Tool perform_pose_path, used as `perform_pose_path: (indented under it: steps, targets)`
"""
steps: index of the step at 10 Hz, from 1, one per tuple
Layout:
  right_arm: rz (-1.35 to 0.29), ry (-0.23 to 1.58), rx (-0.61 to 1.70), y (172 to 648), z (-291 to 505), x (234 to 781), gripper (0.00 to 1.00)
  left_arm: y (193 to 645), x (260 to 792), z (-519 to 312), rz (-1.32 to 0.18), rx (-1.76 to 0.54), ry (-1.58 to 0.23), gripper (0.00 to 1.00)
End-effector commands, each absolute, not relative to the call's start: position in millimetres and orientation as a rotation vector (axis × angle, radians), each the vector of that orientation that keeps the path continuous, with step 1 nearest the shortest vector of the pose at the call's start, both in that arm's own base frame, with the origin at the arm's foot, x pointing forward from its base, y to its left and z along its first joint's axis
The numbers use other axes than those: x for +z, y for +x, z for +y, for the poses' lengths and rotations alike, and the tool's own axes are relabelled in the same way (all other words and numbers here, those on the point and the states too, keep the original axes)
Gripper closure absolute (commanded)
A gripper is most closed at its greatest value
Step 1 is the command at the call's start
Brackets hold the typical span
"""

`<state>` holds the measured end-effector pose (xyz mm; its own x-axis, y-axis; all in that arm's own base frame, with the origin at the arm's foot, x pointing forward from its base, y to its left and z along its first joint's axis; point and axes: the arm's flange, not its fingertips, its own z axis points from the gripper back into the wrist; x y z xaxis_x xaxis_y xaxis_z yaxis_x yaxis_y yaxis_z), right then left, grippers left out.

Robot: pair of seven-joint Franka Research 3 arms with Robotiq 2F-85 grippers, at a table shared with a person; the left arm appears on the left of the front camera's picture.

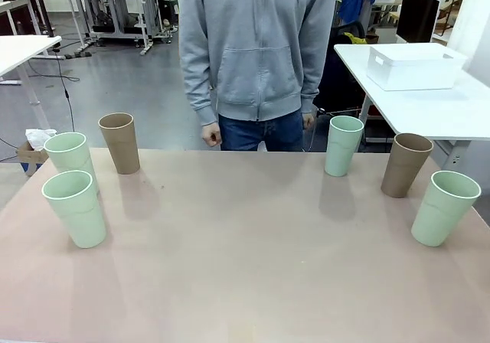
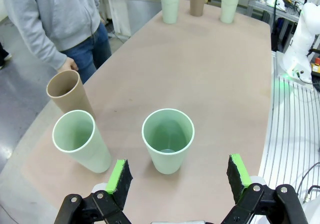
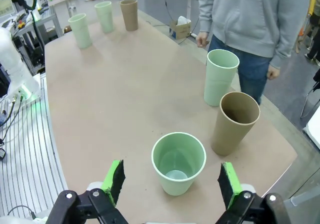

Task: Stack the cups and store them in the basket.
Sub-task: Pick up two Reusable plastic cups , one in each hand.

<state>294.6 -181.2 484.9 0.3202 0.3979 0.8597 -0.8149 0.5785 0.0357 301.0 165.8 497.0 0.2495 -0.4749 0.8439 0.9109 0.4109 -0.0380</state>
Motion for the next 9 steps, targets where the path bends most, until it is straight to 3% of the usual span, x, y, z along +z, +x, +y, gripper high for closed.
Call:
perform_pose_path:
  steps: [1,9]
  targets:
    - [-0.971,0.519,0.861,296.6,-181.8,485.2,0.00,300.8,497.5,165.9,-0.889,-1.042,-0.607,0.00]
    - [-0.971,0.519,0.861,296.6,-181.8,485.2,0.00,300.8,497.5,165.9,-0.889,-1.042,-0.607,0.00]
